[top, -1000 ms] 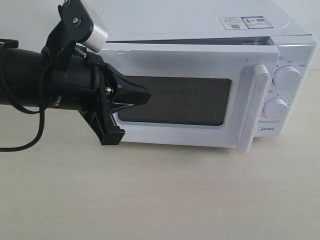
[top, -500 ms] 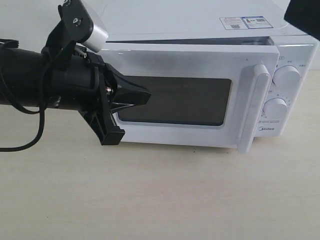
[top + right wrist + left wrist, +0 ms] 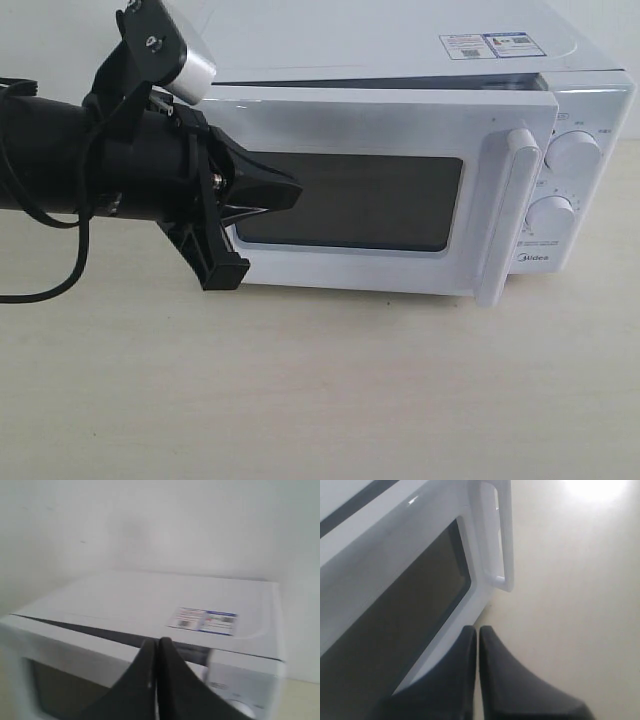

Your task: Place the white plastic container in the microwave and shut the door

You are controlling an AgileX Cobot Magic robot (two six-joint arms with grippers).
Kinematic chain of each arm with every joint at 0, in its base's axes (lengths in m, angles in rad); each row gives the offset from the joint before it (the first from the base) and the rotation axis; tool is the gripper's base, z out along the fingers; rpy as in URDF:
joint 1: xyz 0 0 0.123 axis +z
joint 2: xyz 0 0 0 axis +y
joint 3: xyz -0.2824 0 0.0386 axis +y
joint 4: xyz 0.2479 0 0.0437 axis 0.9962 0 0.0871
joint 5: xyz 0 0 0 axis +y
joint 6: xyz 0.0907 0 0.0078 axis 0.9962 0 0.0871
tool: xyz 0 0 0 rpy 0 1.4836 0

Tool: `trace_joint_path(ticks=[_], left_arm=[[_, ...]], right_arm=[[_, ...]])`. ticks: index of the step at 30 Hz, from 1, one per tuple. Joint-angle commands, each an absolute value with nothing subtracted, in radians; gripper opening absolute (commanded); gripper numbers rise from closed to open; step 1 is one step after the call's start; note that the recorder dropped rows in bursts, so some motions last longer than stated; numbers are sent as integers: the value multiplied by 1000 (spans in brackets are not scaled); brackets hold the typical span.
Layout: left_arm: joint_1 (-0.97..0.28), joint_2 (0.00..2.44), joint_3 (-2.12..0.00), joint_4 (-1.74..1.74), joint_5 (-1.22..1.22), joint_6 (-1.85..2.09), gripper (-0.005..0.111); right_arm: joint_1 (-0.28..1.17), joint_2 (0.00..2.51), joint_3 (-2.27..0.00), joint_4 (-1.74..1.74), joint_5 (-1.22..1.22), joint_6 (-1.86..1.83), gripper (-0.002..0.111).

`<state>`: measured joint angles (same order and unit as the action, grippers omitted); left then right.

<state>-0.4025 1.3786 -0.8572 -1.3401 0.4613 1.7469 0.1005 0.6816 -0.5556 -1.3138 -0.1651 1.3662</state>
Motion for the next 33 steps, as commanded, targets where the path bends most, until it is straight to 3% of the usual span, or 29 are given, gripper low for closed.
trace_joint_path(ticks=[1,8,14,24,33], left_arm=[[-406,1380,-862,-1346,468,1742,4],[-406,1380,-862,-1346,460,1742,4],[-406,1380,-862,-1346,460,1742,4],[-406,1380,-862,-1346,460,1742,4],[-406,1380,-862,-1346,460,1742,4]], right_arm=[[102,686,-586,-1186,188,1124,0],[114,686,-681,-897,585,954,0],[201,686,-709,-374,805,737,0],[291,686,-709,401,703,22,0],[291,752,-709,564,450,-107,0]])
